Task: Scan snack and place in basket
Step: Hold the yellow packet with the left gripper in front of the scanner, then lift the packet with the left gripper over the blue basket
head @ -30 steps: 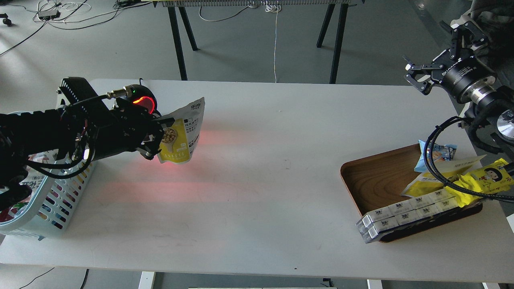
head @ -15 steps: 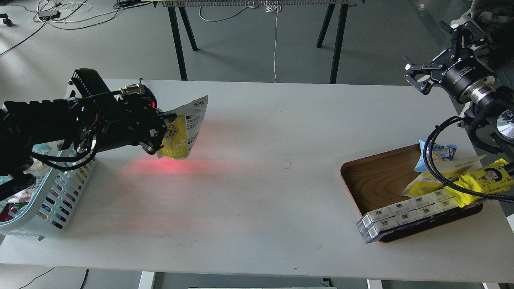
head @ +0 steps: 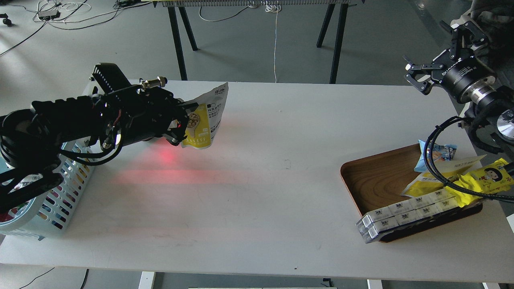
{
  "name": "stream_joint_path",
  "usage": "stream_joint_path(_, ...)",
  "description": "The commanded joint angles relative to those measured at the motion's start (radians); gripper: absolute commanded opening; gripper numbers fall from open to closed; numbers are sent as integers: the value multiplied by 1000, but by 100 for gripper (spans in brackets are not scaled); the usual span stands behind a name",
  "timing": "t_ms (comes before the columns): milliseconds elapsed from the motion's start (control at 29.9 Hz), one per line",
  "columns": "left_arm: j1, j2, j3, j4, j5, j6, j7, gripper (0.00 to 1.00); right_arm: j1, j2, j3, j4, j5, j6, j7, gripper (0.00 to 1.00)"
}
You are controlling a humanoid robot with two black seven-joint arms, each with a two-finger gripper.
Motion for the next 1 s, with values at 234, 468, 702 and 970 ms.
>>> stream_joint_path(234,72,6,-1,0,-26,154,45,1,1,0,0,1,0,0,-2,98)
stream_joint_path(468,109,41,-1,0,-48,212,53,2,0,0,0,1,0,0,-2,98)
stream_joint_path(702,106,130,-75,-2,-104,220,27,2,1,0,0,1,0,0,-2,98)
stream_joint_path(970,93,302,-209,0,-241,173,-54,2,1,2,1,1,0,0,-2,98)
